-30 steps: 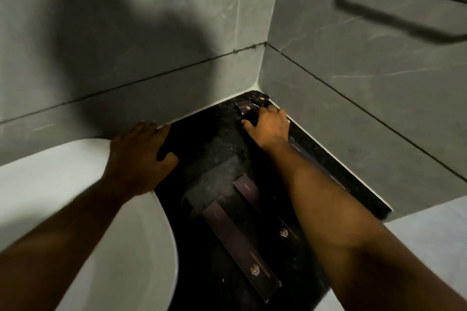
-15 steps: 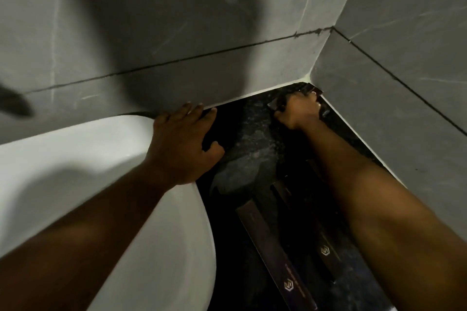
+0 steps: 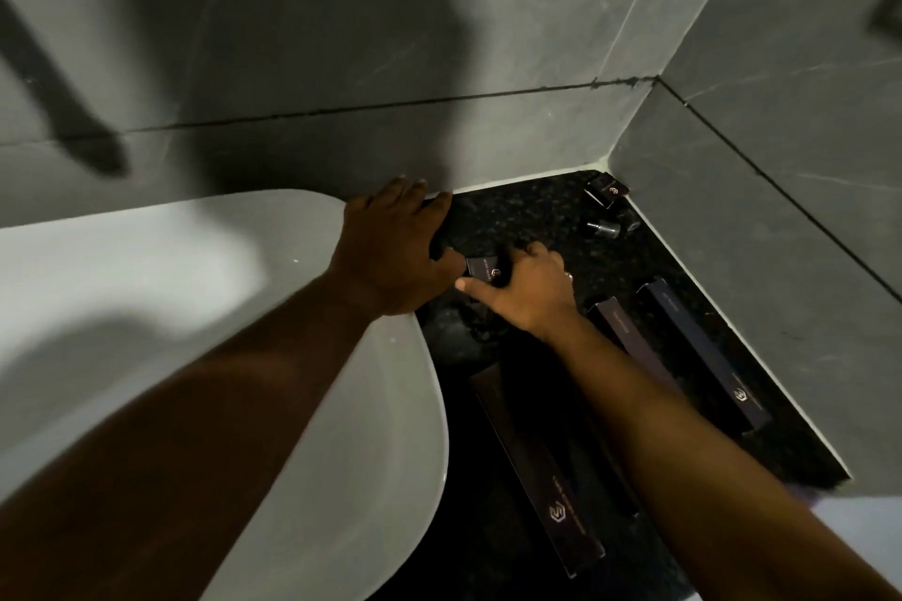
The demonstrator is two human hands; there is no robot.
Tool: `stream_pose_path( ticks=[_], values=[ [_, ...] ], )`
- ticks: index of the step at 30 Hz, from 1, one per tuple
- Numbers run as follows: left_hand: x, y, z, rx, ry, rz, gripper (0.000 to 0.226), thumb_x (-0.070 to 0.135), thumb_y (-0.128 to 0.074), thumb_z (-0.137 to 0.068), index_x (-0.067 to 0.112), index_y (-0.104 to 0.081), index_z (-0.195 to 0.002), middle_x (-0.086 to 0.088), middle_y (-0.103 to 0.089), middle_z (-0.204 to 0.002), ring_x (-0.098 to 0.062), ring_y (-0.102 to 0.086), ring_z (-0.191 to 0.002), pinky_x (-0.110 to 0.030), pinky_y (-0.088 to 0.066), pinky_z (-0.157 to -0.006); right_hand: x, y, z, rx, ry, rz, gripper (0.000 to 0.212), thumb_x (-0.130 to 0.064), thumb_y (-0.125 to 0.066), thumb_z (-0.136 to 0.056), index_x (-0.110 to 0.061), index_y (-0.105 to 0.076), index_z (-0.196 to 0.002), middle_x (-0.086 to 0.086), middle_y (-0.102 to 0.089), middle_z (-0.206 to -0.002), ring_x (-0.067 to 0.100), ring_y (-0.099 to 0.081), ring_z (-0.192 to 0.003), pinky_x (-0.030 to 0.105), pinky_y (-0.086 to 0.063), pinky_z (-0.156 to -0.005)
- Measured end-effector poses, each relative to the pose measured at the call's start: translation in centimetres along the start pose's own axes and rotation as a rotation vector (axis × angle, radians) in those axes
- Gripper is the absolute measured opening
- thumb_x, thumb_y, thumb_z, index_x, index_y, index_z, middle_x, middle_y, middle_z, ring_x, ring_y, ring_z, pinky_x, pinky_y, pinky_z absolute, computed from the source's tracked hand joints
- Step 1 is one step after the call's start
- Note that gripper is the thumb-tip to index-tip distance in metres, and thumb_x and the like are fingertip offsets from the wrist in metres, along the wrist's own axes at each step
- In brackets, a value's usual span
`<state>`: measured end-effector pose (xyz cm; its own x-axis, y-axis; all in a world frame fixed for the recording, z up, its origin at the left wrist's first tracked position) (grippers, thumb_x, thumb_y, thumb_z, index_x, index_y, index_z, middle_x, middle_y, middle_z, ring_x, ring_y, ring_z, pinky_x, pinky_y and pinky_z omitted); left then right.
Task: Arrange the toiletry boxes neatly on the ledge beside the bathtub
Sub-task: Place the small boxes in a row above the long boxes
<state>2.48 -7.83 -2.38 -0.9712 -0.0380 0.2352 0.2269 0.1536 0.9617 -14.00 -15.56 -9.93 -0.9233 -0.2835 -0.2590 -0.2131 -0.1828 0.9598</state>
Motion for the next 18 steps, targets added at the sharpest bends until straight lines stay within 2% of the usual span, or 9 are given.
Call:
stream_pose_path(
  ticks=[2,4,7,9,12,18],
  values=[
    [-0.2,-0.1,-0.1,0.006,0.008,0.008,0.074,0.052,-0.031,-0.077,0.024,-0.030,-0.145,-0.011,-0.034,-0.154,-0.028,-0.023,-0.144,-0.047,-0.019,-0.110,-0.6,-0.1,-0.2,0.027,-0.056,0.017,0.088,-0.084,-0.049,-0.058,-0.013,-0.063,-0.109,0.017,-0.055,-0.120,0.039,-0.049,-0.113,0.048,-0.047,-0.094],
    [-0.3,-0.4,-0.1,0.012,0.013,0.011,0.074,0.052,-0.032,-0.076,0.024,-0.030,-0.145,-0.010,-0.035,-0.153,-0.028,-0.023,-0.144,-0.048,-0.020,-0.111,-1.3,-0.8,-0.2,-0.025,-0.048,0.001,0.072,-0.070,-0.060,-0.066,-0.012,-0.064,-0.107,0.018,-0.057,-0.118,0.038,-0.051,-0.111,0.044,-0.046,-0.094],
    [-0.4,-0.7,-0.2,0.015,0.019,0.010,0.075,0.052,-0.033,-0.075,0.025,-0.031,-0.144,-0.010,-0.036,-0.153,-0.029,-0.024,-0.143,-0.049,-0.020,-0.110,-2.3,-1.4,0.2,-0.112,0.107,-0.028,0.055,-0.052,-0.070,-0.070,-0.016,-0.063,-0.111,0.016,-0.056,-0.119,0.037,-0.050,-0.113,0.036,-0.042,-0.096],
    [-0.3,-0.7,-0.2,0.020,0.011,-0.002,0.075,0.053,-0.032,-0.075,0.025,-0.032,-0.144,-0.011,-0.038,-0.152,-0.030,-0.026,-0.143,-0.050,-0.022,-0.109,-2.5,-1.7,1.1,-0.198,0.207,-0.023,0.059,-0.045,-0.075,-0.068,-0.026,-0.060,-0.121,0.009,-0.051,-0.125,0.035,-0.045,-0.117,0.033,-0.036,-0.100],
    [-0.3,-0.6,-0.2,0.021,-0.002,0.001,0.075,0.055,-0.030,-0.074,0.025,-0.033,-0.143,-0.012,-0.040,-0.150,-0.031,-0.027,-0.142,-0.051,-0.023,-0.108,-2.1,-1.9,2.2,-0.322,0.238,-0.091,0.069,-0.038,-0.080,-0.065,-0.040,-0.053,-0.128,0.003,-0.042,-0.127,0.030,-0.036,-0.117,0.027,-0.030,-0.096],
    [-0.3,-0.3,0.0,0.027,-0.014,0.009,0.075,0.054,-0.030,-0.074,0.025,-0.034,-0.143,-0.012,-0.040,-0.150,-0.031,-0.028,-0.142,-0.050,-0.023,-0.108,-2.3,-1.7,3.0,-0.397,0.240,-0.107,0.071,-0.030,-0.079,-0.067,-0.048,-0.050,-0.129,-0.001,-0.037,-0.124,0.025,-0.029,-0.116,0.025,-0.025,-0.093]
  ],
)
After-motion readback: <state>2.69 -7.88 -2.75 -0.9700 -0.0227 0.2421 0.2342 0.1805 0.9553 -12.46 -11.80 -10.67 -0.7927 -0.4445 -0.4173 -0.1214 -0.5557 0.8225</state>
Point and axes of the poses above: each hand's wrist, its own z-axis away from the middle knuckle, its own y-axis out of the back of the hand, x = y × z, the point moved 6 cm from there along -z, towards the middle knuckle
